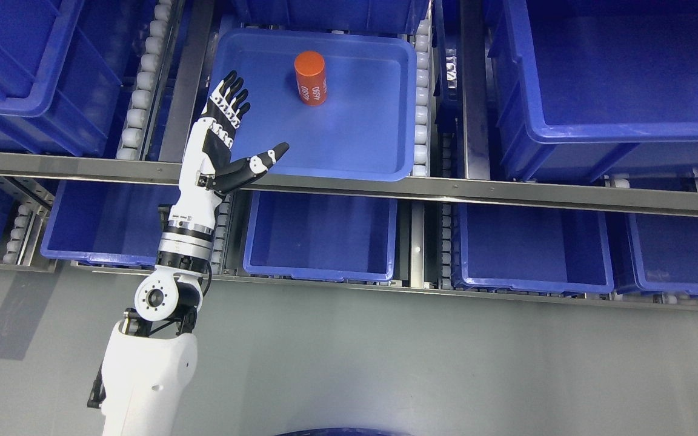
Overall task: Grab orange capacitor from left shelf to right desk
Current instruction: 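Reach the left hand into the blue bin toward the orange container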
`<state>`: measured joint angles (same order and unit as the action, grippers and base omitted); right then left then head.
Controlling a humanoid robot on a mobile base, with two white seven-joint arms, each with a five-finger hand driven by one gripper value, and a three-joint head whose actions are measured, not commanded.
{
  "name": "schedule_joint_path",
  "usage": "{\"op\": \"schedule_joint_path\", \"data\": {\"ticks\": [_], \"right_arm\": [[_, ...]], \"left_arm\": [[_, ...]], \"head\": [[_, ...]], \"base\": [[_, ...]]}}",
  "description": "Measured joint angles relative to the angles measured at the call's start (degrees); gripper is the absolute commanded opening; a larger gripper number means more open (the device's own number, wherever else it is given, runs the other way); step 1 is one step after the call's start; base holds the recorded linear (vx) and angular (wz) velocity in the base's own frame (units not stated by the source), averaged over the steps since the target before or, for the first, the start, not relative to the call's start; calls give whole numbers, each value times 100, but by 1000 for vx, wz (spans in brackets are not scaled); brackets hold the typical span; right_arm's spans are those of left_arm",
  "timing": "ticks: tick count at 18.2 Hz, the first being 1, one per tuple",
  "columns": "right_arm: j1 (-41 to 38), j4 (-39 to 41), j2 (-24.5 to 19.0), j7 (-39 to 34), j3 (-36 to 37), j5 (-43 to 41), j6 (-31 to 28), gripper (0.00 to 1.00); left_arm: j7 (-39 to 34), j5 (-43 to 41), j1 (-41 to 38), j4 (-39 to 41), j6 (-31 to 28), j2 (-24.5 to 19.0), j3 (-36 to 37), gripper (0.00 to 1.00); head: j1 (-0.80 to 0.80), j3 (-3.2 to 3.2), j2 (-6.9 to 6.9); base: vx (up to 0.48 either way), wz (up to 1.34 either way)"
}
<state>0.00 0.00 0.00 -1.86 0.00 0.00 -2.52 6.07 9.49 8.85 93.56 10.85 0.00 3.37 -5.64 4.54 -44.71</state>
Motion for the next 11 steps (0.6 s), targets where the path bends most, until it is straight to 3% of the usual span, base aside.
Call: {"op": "schedule_joint_path", "data": {"ticks": [11], "right_arm": [[0, 0, 0, 0, 0, 0, -4, 100]], "left_arm": [[185, -374, 851, -612, -446, 0, 39, 100]], "head": [[0, 0, 0]], "base": [[0, 0]]}}
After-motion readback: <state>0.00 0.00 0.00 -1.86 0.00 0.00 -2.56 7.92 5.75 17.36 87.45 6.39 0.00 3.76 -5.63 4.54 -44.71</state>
